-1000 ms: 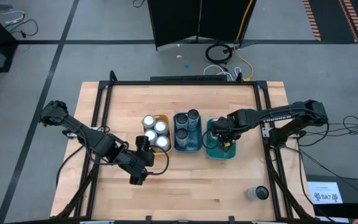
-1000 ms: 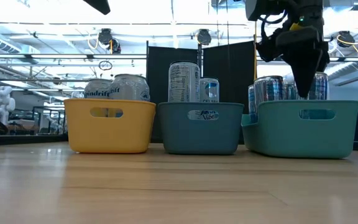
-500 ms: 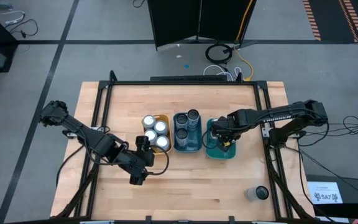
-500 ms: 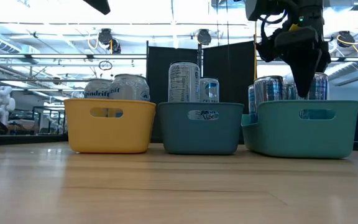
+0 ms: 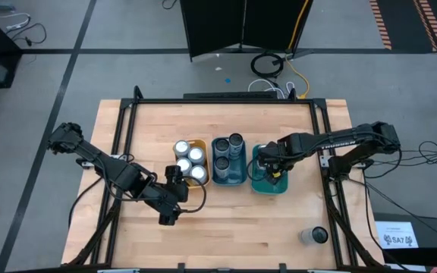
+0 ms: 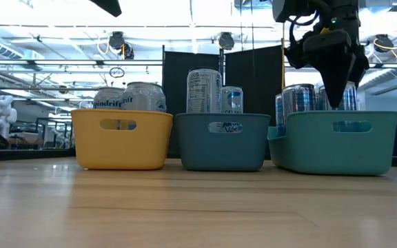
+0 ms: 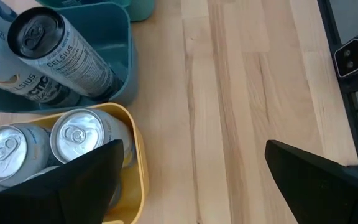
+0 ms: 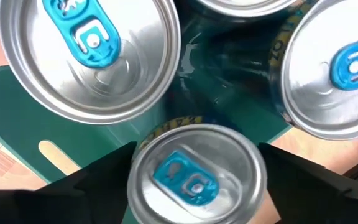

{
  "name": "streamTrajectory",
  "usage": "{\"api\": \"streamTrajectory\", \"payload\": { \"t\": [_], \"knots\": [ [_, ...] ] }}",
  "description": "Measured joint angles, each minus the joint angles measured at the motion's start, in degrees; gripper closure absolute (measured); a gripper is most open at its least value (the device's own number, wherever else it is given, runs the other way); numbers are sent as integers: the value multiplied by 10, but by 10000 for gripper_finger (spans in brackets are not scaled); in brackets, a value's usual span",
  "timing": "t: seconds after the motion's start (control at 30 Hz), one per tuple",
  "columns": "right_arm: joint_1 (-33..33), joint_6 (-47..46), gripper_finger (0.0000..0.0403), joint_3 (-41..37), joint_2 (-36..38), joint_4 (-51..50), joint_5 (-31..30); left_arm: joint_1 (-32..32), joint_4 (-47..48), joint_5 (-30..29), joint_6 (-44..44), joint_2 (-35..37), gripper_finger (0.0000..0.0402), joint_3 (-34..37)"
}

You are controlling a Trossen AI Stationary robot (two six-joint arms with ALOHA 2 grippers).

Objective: Sort soda cans
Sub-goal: Put the blue soda can into the green bin, then put the white-blue soda can into the blue bin

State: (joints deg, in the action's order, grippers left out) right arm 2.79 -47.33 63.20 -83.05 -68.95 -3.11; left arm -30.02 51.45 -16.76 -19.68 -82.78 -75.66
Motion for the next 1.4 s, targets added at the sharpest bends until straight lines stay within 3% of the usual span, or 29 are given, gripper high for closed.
{"api": "streamTrajectory", "payload": {
  "t": [0.2, 0.37, 0.77, 0.97, 1.4],
  "knots": [
    [0, -5, 56, 0, 2, -1, 2, 0, 0, 0, 0, 0, 2, 0],
    [0, -29, 49, 0, 28, -2, 5, 0, 0, 0, -1, 0, 2, 0],
    [23, -186, 48, 0, 181, -2, 33, 0, 0, 0, -1, 0, 2, 0],
    [110, -302, 48, 0, 207, -3, 31, 0, -1, 0, -10, 0, 2, 0],
    [403, -621, 51, 0, 157, -6, 30, 0, -2, 0, -10, 0, 2, 0]
  ]
}}
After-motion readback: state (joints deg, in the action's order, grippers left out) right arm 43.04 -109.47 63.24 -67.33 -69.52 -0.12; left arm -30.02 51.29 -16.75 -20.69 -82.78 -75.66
